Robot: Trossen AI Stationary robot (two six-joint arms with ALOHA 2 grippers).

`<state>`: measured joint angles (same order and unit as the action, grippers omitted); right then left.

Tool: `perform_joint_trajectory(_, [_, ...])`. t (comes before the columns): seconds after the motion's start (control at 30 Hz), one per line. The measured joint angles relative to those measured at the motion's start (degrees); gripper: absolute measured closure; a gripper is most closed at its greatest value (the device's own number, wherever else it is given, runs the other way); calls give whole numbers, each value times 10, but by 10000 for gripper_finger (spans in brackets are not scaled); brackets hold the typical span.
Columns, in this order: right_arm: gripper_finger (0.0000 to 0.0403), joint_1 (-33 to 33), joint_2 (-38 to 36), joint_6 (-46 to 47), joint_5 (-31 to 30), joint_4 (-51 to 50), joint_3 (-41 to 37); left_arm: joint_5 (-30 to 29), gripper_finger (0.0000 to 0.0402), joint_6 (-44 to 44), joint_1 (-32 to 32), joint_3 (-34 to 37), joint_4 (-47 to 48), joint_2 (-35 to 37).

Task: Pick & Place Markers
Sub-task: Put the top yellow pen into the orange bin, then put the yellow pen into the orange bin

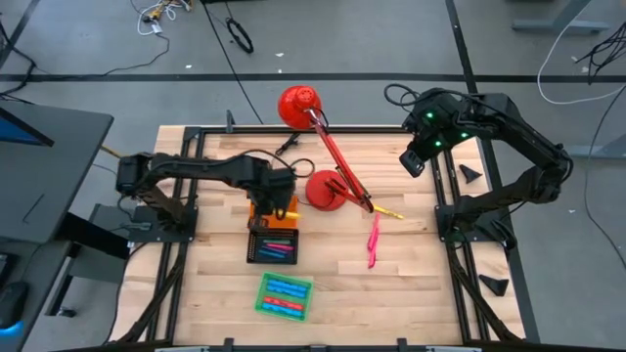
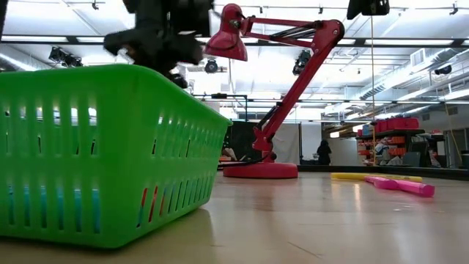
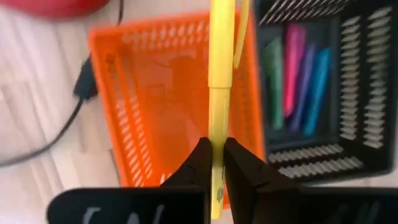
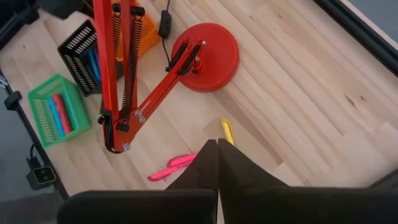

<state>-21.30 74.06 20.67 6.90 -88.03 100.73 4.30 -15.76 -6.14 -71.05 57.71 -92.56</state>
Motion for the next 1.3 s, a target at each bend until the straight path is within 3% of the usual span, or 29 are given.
perform_joint_trajectory(0.2, [403,0,21,-2,0,2,0,-1,379,-14,-37,74,-35,35])
perform_joint_trajectory(0.5, [403,0,28,-6,0,14,0,22,375,-11,-40,88,-53,38])
perform_joint_trajectory(0.93, [398,0,28,-6,0,19,0,34,271,4,-40,88,-57,38])
perform_joint_trajectory(1.1, [363,0,28,-8,-7,18,0,34,251,20,-40,88,-59,37])
perform_joint_trajectory(1.3, [293,0,28,-33,-49,-7,0,35,244,56,-40,88,-59,37])
